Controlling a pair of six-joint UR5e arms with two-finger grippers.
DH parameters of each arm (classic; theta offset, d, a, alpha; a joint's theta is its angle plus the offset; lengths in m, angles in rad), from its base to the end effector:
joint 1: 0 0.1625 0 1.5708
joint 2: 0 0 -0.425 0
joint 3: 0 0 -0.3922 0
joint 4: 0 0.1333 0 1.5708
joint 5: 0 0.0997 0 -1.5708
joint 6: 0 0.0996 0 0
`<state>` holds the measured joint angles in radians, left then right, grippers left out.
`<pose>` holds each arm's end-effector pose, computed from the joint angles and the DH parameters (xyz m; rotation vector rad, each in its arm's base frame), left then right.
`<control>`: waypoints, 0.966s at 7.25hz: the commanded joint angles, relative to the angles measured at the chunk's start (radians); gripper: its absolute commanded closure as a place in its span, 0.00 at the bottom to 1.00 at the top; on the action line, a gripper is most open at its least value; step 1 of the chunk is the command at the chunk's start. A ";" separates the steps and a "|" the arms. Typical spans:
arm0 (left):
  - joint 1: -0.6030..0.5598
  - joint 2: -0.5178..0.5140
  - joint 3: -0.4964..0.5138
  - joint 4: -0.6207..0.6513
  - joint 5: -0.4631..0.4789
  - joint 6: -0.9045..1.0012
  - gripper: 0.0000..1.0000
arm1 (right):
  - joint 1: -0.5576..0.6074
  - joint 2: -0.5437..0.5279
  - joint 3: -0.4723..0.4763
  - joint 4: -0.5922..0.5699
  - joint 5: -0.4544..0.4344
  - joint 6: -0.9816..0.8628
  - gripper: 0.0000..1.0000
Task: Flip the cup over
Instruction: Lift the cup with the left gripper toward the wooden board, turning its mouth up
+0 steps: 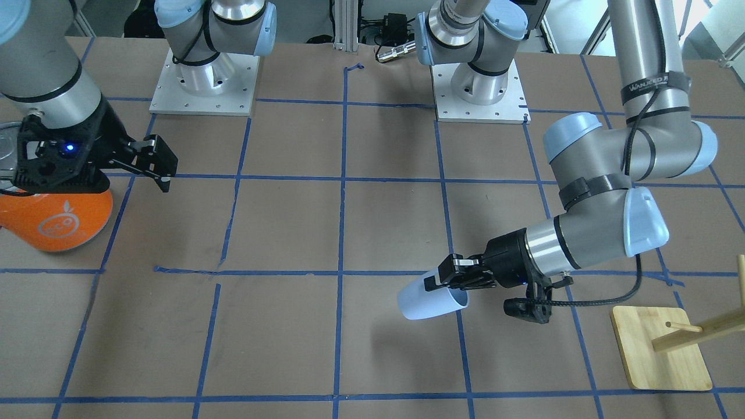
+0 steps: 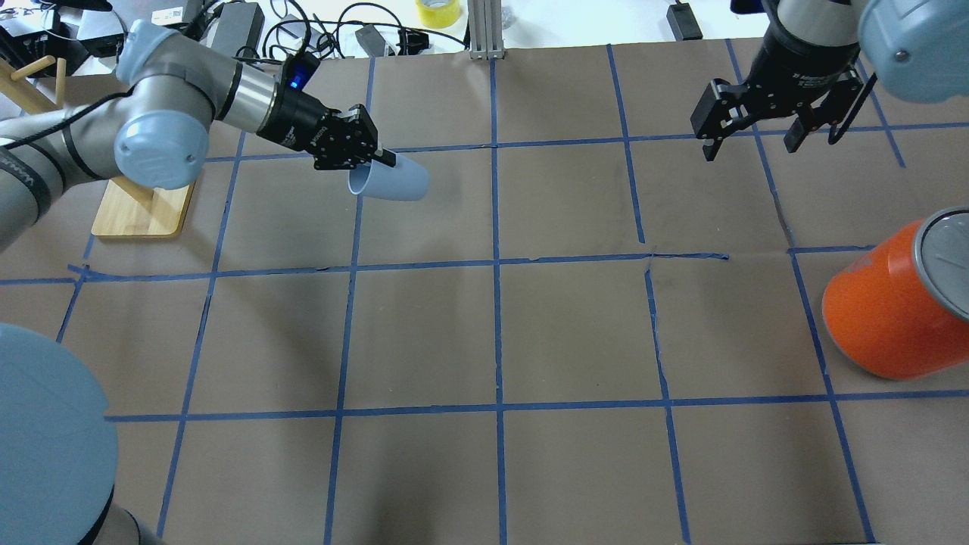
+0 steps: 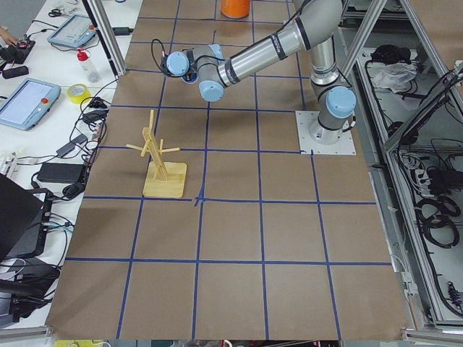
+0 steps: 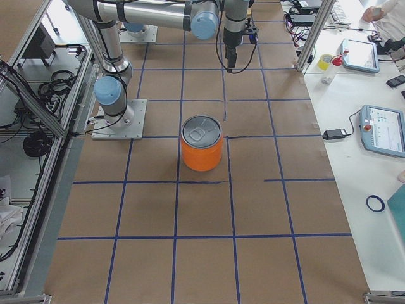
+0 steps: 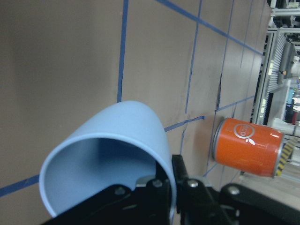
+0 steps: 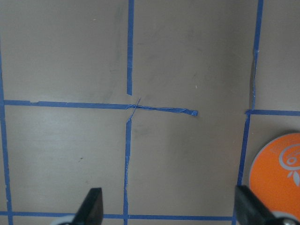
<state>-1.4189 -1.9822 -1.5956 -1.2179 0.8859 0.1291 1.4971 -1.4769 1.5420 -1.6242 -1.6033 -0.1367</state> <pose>-0.1005 -0.6409 0.3012 0.0644 -2.4517 0.0212 0.0907 -0.5379 0.4594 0.0983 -3.1089 -0.0234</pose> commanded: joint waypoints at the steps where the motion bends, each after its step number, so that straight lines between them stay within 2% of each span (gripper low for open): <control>1: -0.012 0.002 0.048 0.202 0.413 0.009 1.00 | 0.025 -0.017 0.003 0.013 0.005 -0.003 0.00; 2: -0.017 -0.010 0.037 0.219 0.485 0.070 1.00 | 0.025 -0.031 0.003 0.013 0.008 -0.003 0.00; 3: -0.049 -0.026 0.046 0.219 0.681 0.175 1.00 | 0.025 -0.049 0.003 0.015 0.009 -0.003 0.00; 4: -0.069 -0.050 0.039 0.219 0.770 0.207 1.00 | 0.025 -0.051 0.003 0.014 0.011 -0.003 0.00; 7: -0.069 -0.104 0.072 0.166 0.777 0.210 1.00 | 0.025 -0.054 0.004 0.015 0.017 -0.003 0.00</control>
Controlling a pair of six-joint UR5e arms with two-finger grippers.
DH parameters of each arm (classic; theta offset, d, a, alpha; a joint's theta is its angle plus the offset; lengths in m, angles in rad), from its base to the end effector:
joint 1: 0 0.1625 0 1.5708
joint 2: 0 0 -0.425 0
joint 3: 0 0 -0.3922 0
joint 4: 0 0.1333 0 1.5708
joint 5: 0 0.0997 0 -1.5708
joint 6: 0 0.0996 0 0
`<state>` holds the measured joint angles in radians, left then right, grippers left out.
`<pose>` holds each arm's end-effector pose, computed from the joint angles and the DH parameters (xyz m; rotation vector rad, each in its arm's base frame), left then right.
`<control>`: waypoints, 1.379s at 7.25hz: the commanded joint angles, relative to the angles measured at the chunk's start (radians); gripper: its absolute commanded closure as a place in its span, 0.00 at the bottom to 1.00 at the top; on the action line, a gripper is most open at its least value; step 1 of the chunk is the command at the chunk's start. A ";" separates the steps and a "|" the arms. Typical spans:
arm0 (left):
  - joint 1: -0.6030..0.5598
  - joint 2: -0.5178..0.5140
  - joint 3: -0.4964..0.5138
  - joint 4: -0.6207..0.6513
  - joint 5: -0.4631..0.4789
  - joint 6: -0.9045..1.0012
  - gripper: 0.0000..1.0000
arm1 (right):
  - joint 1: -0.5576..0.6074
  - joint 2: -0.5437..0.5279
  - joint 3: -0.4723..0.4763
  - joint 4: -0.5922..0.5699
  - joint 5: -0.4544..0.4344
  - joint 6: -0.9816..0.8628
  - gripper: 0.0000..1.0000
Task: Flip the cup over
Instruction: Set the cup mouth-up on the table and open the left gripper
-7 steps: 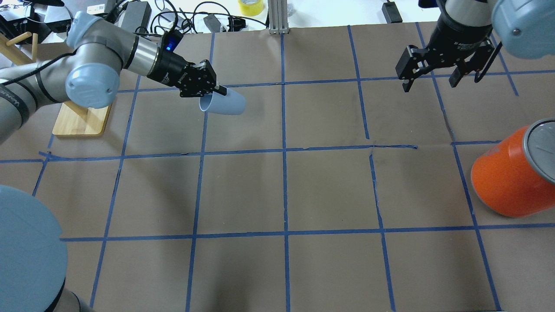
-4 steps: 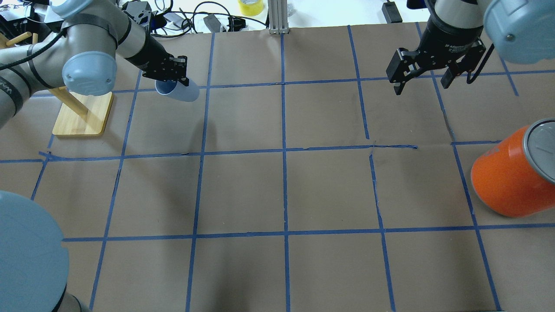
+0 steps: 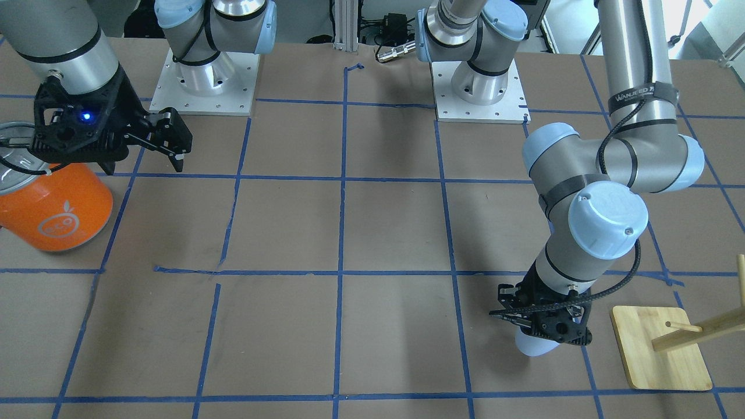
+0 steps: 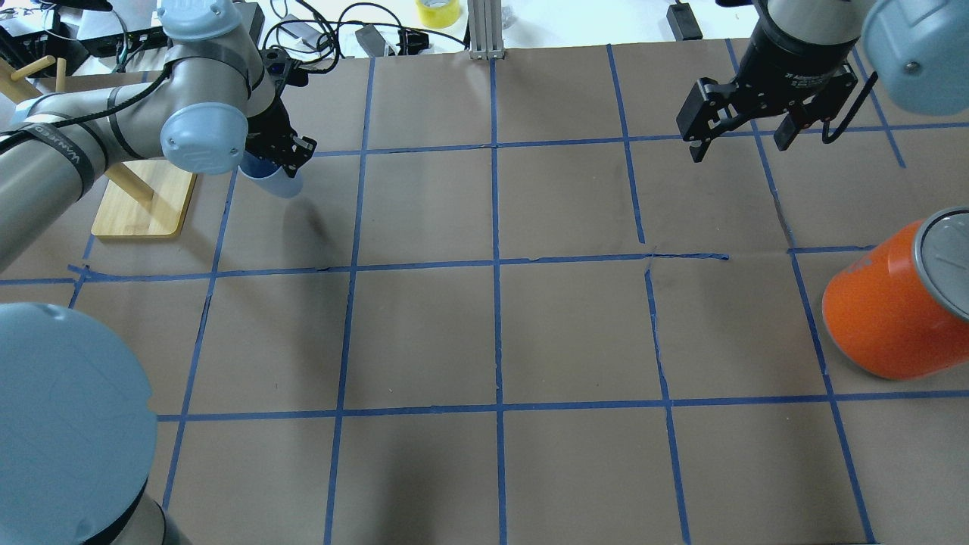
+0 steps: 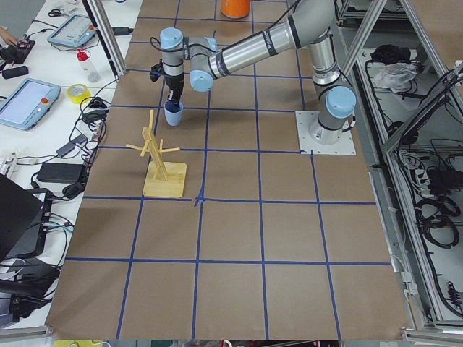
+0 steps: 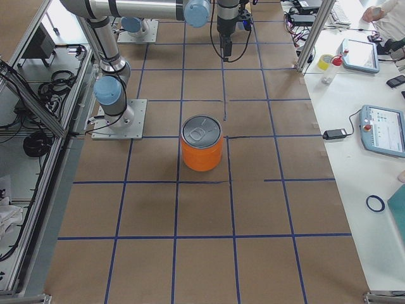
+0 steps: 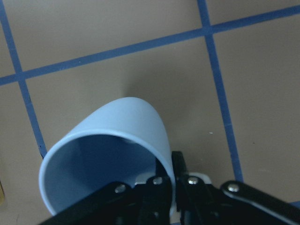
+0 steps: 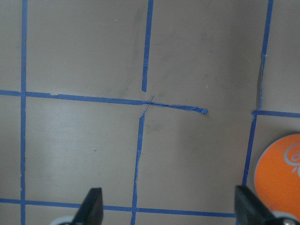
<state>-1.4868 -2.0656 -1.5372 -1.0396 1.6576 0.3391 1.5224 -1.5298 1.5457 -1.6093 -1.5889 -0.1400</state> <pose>-0.0689 -0.6676 0.2700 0.3823 3.0170 -0.0764 0.1066 -0.5173 0.4836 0.1426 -3.1180 0.0325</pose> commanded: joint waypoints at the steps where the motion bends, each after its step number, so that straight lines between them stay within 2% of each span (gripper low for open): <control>1: -0.001 -0.031 0.022 -0.035 0.010 0.003 1.00 | -0.001 -0.001 0.001 0.002 0.003 0.002 0.00; 2: -0.001 -0.036 0.022 -0.045 0.011 0.002 0.94 | 0.001 -0.001 0.001 0.003 0.000 0.002 0.00; 3: -0.003 -0.034 0.025 -0.042 0.022 -0.005 0.73 | -0.001 -0.001 0.002 0.005 0.000 0.002 0.00; 4: -0.006 -0.036 0.028 -0.043 0.021 -0.003 0.23 | 0.001 -0.003 0.002 0.021 0.000 0.000 0.00; 6: -0.009 0.013 0.032 -0.074 0.019 -0.011 0.08 | 0.001 -0.003 0.004 0.040 0.003 -0.001 0.00; 10: -0.018 0.232 0.120 -0.396 0.016 -0.031 0.06 | 0.001 -0.001 0.004 0.038 -0.009 -0.004 0.00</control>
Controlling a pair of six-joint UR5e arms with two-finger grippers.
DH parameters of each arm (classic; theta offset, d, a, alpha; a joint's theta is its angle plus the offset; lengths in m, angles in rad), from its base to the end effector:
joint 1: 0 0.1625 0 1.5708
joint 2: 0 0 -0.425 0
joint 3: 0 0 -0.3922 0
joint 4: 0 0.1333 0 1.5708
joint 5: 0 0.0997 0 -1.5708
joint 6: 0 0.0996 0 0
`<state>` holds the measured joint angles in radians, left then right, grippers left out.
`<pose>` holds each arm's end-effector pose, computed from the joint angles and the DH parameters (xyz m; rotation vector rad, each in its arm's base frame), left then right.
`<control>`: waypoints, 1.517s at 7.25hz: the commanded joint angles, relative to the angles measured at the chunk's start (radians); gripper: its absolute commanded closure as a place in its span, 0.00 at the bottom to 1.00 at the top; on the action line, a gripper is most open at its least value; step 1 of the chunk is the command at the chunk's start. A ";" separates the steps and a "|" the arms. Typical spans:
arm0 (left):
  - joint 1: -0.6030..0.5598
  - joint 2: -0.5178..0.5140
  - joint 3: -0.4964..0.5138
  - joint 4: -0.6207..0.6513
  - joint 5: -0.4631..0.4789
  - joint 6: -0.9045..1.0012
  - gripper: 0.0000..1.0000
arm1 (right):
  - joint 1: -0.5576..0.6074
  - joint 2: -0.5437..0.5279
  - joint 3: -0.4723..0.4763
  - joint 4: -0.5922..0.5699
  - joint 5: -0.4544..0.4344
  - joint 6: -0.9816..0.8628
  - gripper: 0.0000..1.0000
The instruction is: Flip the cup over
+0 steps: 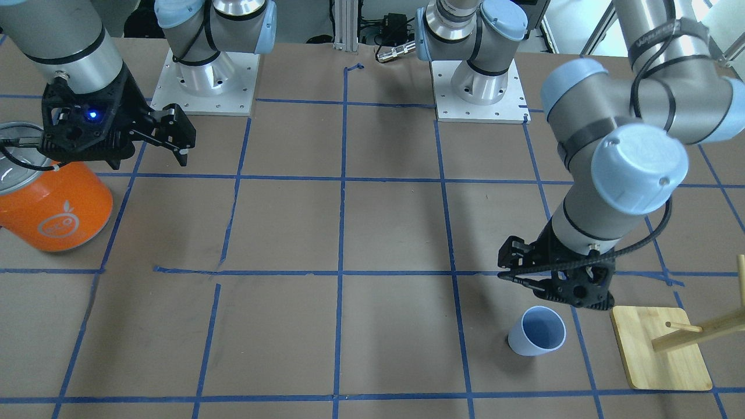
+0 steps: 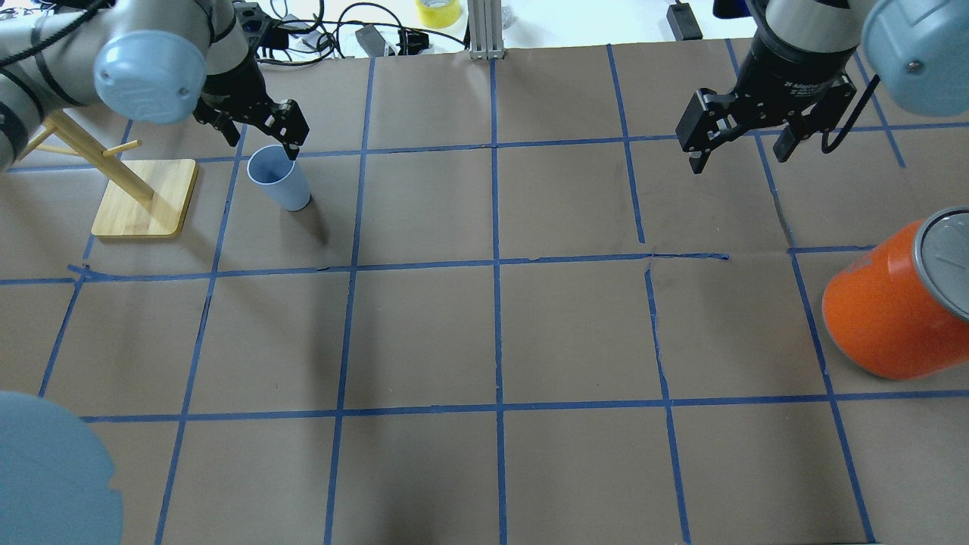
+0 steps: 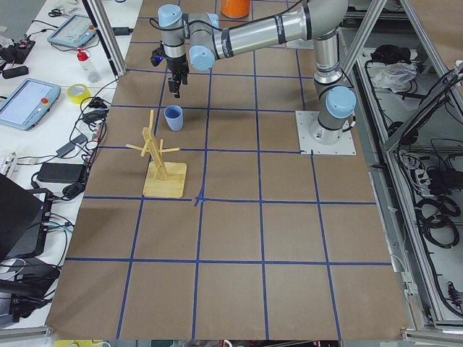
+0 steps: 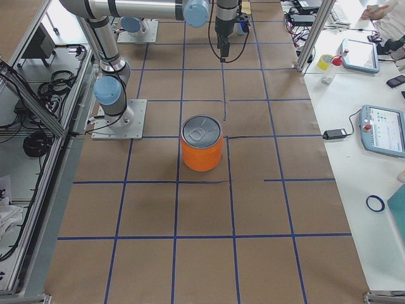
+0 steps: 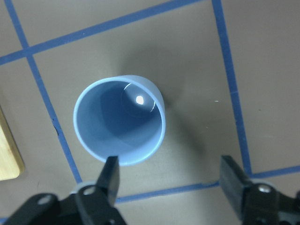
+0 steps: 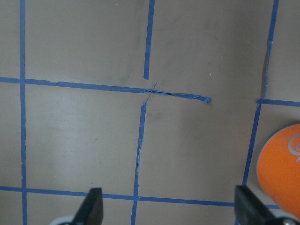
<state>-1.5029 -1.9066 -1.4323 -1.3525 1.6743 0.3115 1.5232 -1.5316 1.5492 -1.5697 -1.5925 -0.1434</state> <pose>-0.0802 -0.6333 0.3899 0.3672 3.0137 -0.0016 0.1069 -0.5123 0.4788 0.1498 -3.1180 -0.0323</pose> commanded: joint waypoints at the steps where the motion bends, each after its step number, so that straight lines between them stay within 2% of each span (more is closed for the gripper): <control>1: -0.002 0.122 0.004 -0.123 -0.001 -0.005 0.06 | 0.000 0.001 0.000 -0.001 -0.009 -0.001 0.00; 3: -0.005 0.178 -0.003 -0.125 -0.039 -0.006 0.06 | 0.000 0.001 0.000 -0.001 0.002 0.001 0.00; 4: -0.005 0.204 -0.005 -0.125 -0.089 -0.006 0.06 | 0.000 0.001 0.000 -0.003 0.003 0.002 0.00; 5: -0.005 0.224 -0.029 -0.123 -0.096 -0.047 0.06 | 0.000 0.001 0.000 -0.003 0.006 0.002 0.00; 6: -0.007 0.250 -0.052 -0.119 -0.100 -0.133 0.00 | 0.000 0.001 0.000 -0.003 0.006 0.001 0.00; 11: -0.007 0.383 -0.166 -0.174 -0.091 -0.153 0.00 | 0.000 0.001 0.000 -0.001 0.000 -0.008 0.00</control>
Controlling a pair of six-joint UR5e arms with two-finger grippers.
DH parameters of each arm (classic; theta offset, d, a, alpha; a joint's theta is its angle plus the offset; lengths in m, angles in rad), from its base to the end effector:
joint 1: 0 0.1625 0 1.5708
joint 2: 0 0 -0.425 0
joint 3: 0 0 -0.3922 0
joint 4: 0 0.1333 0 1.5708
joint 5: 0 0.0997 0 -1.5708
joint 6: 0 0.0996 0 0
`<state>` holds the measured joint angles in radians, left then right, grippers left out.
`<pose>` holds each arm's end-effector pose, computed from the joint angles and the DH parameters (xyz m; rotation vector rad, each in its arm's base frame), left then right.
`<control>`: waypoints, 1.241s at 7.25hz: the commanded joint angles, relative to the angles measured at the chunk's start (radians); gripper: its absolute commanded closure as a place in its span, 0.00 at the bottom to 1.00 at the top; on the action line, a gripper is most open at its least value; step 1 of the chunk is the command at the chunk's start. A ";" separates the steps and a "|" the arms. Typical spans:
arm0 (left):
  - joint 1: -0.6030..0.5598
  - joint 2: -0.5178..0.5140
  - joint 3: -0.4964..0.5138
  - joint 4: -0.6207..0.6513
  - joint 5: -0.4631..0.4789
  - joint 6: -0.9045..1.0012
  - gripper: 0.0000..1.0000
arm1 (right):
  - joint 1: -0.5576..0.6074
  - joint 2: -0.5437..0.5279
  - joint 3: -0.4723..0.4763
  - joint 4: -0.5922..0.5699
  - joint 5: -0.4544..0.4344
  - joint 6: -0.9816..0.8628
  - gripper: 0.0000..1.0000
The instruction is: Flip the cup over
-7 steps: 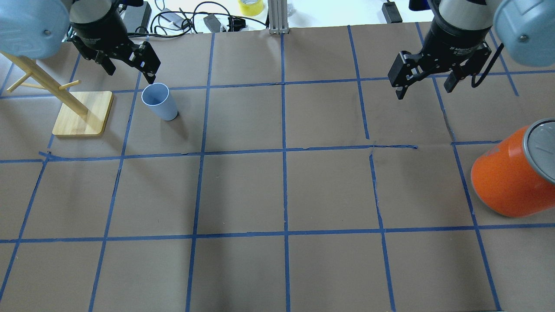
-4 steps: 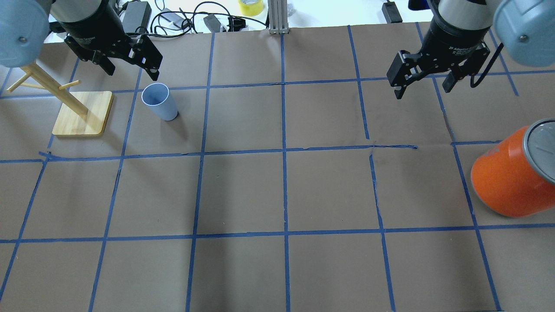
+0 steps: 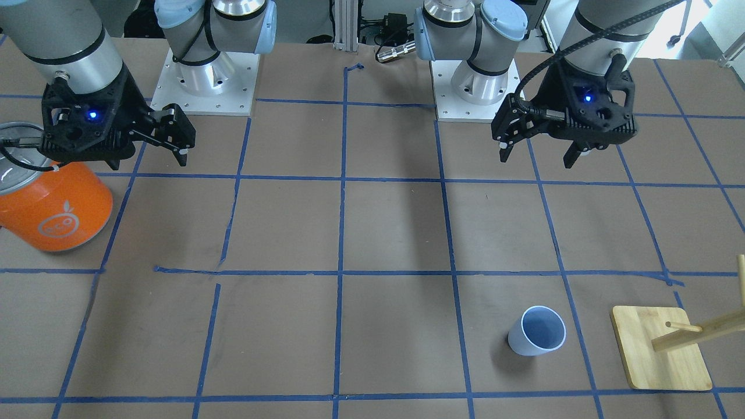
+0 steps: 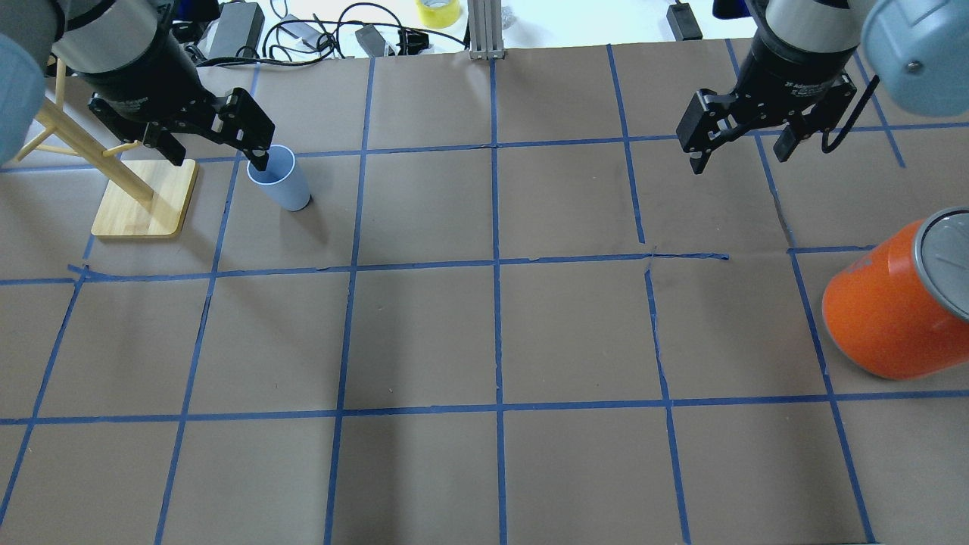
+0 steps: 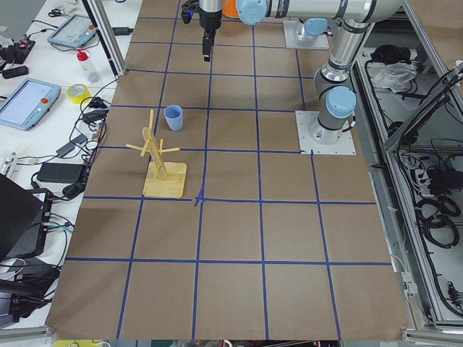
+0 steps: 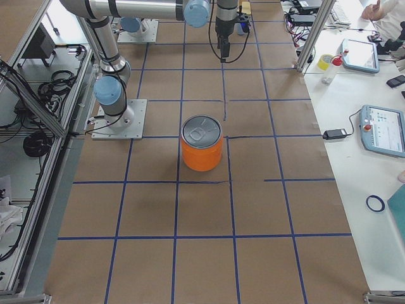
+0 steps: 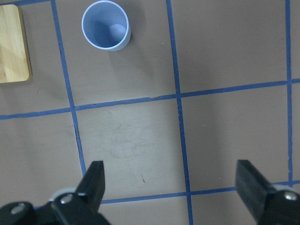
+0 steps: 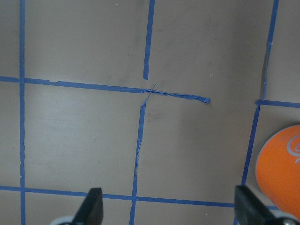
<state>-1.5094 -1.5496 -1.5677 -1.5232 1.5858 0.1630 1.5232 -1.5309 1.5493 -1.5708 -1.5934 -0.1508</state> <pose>-0.1015 -0.4968 0.5048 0.1574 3.1128 -0.1087 0.1068 -0.5126 0.4786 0.1613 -3.1166 -0.0321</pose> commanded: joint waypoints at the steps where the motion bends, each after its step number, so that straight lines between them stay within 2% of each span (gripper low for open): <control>1: 0.000 0.040 -0.037 -0.005 -0.001 -0.054 0.00 | 0.000 0.000 0.000 0.000 0.000 -0.001 0.00; 4: 0.000 0.023 -0.020 -0.005 0.011 -0.086 0.00 | 0.000 0.000 0.000 0.000 0.001 -0.001 0.00; 6: 0.000 0.011 -0.002 0.001 -0.003 -0.178 0.00 | 0.000 0.000 0.000 0.000 0.003 -0.001 0.00; 9: 0.000 0.013 -0.006 -0.005 0.002 -0.174 0.00 | 0.000 0.000 0.003 0.000 0.006 0.000 0.00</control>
